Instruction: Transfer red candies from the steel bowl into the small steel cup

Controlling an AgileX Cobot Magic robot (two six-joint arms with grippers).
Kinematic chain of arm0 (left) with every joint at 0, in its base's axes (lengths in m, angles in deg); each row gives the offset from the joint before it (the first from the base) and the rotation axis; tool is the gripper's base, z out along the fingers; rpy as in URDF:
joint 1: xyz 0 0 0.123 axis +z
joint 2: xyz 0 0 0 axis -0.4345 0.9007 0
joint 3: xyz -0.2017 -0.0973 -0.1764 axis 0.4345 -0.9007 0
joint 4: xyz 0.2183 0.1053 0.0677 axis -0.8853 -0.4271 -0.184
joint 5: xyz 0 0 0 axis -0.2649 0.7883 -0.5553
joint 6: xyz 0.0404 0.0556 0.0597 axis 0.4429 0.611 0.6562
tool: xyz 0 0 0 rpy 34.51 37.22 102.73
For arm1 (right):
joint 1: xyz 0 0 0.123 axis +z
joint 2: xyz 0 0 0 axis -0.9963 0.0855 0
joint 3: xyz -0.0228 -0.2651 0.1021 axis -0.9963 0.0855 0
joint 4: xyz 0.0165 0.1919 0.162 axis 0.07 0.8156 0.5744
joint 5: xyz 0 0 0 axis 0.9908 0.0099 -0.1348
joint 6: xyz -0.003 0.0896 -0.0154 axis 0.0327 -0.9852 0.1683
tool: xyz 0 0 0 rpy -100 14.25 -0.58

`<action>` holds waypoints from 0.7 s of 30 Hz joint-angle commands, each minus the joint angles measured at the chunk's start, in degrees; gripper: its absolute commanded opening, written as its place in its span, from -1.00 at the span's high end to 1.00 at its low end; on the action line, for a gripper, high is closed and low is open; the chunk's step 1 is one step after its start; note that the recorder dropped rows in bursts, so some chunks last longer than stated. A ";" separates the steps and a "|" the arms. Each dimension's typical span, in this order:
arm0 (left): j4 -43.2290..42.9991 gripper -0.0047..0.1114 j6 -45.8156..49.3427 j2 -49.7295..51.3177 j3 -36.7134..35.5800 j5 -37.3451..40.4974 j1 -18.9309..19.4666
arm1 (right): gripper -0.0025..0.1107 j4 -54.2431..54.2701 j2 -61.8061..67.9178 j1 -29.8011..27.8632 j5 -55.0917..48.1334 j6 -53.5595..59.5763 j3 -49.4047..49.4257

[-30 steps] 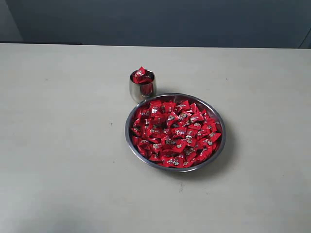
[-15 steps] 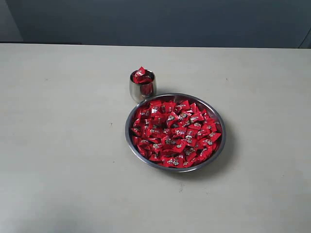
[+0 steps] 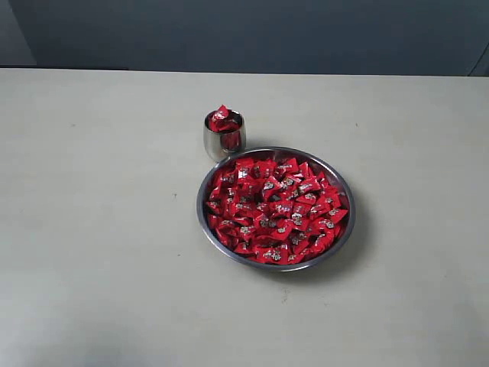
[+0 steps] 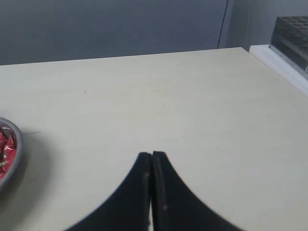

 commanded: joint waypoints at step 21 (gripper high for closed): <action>-0.33 0.91 -0.15 -0.26 -0.22 -0.10 -0.31 | 0.97 -0.11 -0.31 0.16 0.25 0.00 0.13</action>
